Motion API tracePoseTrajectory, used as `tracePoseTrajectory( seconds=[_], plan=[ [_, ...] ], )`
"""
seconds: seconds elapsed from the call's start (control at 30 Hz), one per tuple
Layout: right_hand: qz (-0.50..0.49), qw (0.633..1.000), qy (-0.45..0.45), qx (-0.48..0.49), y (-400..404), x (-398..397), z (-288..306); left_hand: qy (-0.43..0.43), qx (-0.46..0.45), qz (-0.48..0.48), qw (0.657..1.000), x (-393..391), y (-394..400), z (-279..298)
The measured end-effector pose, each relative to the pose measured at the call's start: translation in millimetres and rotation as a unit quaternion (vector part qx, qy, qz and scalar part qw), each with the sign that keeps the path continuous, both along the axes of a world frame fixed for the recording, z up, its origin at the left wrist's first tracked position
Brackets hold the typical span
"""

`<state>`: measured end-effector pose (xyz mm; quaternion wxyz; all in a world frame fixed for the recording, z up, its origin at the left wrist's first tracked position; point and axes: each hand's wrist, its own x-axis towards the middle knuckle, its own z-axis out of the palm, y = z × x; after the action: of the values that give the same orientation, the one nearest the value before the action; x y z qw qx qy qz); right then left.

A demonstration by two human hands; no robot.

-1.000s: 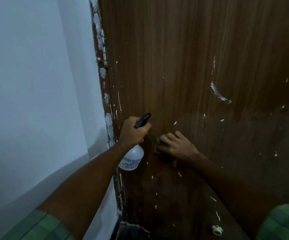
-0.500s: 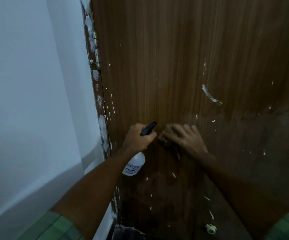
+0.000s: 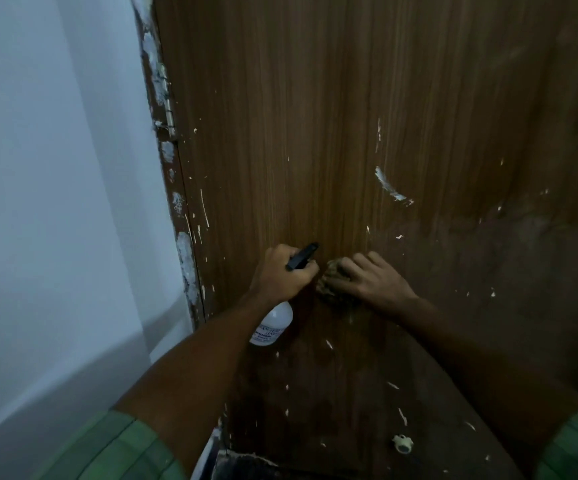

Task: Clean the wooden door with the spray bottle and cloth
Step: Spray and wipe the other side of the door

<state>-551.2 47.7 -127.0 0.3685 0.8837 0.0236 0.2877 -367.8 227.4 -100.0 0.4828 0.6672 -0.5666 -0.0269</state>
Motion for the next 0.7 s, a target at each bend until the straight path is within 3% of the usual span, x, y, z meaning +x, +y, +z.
tracePoseTrajectory(
  seconds=[0.07, 0.13, 0.2, 0.27, 0.37, 0.4, 0.47, 0.53, 0.57, 0.63, 0.7],
  plan=[
    [-0.010, 0.997, -0.071, 0.029, -4.3, -4.2, 26.9, 0.004, -0.010, -0.002, 1.000, -6.0, -3.9, 7.4],
    [-0.026, 0.966, -0.229, 0.119, -3.4, -4.2, 58.2, -0.002, -0.020, 0.002, 1.000, -11.2, -8.4, 15.4],
    [-0.031, 0.937, -0.301, 0.174, 3.6, 0.0, 60.8, 0.002, -0.026, 0.013, 1.000, -12.3, -14.3, 21.4],
    [-0.018, 0.950, -0.257, 0.175, 5.1, 3.7, 31.5, 0.013, -0.027, 0.020, 0.999, -15.0, -19.5, 25.2],
    [-0.021, 0.996, -0.058, 0.061, -6.1, -11.9, -15.7, 0.028, -0.025, 0.013, 0.999, -21.7, -24.8, 28.5],
    [-0.019, 0.998, -0.044, 0.042, -10.5, -17.3, -11.9, 0.022, -0.022, 0.009, 0.999, -24.1, -25.4, 29.3],
    [-0.014, 0.983, -0.157, 0.096, -10.1, -20.2, 17.4, 0.009, -0.016, 0.006, 1.000, -26.2, -27.8, 32.8],
    [-0.023, 0.938, -0.308, 0.158, -5.3, -18.0, 56.7, -0.004, -0.013, 0.013, 1.000, -26.5, -30.0, 36.1],
    [-0.033, 0.924, -0.343, 0.167, -3.4, -15.6, 67.5, -0.010, -0.013, 0.020, 1.000, -27.0, -31.2, 38.0],
    [-0.035, 0.923, -0.339, 0.180, -2.7, -13.5, 51.9, -0.009, -0.017, 0.020, 1.000, -29.2, -33.5, 39.2],
    [-0.022, 0.946, -0.267, 0.183, -4.5, -21.7, 5.4, -0.005, -0.021, 0.005, 1.000, -34.2, -36.0, 39.5]
  ],
)
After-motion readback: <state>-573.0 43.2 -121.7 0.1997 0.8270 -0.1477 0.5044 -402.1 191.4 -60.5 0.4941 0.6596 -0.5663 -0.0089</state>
